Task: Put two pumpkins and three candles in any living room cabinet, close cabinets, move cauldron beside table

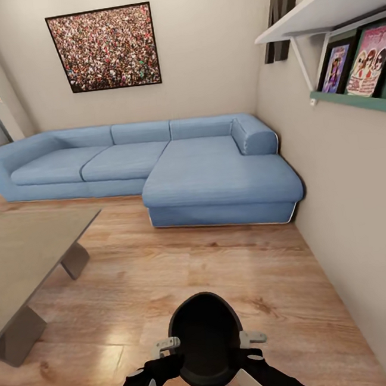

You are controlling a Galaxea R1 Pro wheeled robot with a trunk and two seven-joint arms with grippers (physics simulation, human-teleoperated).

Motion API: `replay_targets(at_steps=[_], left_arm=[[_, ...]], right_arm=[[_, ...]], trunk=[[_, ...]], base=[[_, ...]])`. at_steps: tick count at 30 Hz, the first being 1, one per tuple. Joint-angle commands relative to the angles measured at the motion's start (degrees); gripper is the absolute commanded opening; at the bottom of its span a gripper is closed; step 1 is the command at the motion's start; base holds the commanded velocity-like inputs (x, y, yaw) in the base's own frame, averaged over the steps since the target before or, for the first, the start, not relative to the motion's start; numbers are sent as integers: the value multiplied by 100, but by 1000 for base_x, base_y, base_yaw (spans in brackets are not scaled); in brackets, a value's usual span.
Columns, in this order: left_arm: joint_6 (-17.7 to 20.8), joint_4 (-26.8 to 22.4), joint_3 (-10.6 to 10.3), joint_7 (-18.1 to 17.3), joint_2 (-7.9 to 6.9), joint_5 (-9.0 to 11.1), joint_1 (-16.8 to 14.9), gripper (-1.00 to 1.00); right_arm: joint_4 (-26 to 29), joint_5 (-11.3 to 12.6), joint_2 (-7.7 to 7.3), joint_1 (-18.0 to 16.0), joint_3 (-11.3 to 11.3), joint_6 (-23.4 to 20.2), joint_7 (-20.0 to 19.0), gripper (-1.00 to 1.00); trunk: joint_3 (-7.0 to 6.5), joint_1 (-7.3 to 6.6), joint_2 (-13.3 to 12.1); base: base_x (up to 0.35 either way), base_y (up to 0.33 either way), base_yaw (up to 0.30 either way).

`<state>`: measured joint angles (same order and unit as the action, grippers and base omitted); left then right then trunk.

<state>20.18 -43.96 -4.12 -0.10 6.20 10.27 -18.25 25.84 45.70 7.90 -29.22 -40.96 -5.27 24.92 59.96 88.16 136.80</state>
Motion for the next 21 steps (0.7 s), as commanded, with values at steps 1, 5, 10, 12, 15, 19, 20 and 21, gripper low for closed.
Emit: replay_targets(at_steps=[1,5,10,12,15,19,20,21], left_arm=[[30,-6,-54,-8,4,140,-3,-100],[30,-7,-54,-8,4,138,-3,-100],[30,-7,-54,-8,4,140,-3,-100],[30,-7,-54,-8,4,137,-3,-100],[30,-13,-54,-8,4,138,-3,-100],[30,-15,-54,-8,4,137,-3,-100],[30,-15,-54,-8,4,136,-3,-100],[30,-16,-54,-8,4,136,-3,-100]], right_arm=[[27,62,28,-5,-122,-25,48,-100],[27,62,28,-5,-123,-26,48,-100],[27,62,28,-5,-123,-26,48,-100],[27,62,28,-5,-123,-26,48,-100],[27,62,28,-5,-123,-26,48,-100],[27,62,28,-5,-123,-26,48,-100],[27,62,28,-5,-123,-26,48,-100],[27,62,28,-5,-123,-26,48,-100]], trunk=[[5,0,3],[5,0,3],[5,0,3],[5,0,3],[5,0,3],[5,0,3],[5,0,3],[5,0,3]], base=[[139,-25,287],[105,-8,288],[86,-1,288],[62,0,288],[22,0,288],[6,0,288],[2,0,288],[1,0,288]])
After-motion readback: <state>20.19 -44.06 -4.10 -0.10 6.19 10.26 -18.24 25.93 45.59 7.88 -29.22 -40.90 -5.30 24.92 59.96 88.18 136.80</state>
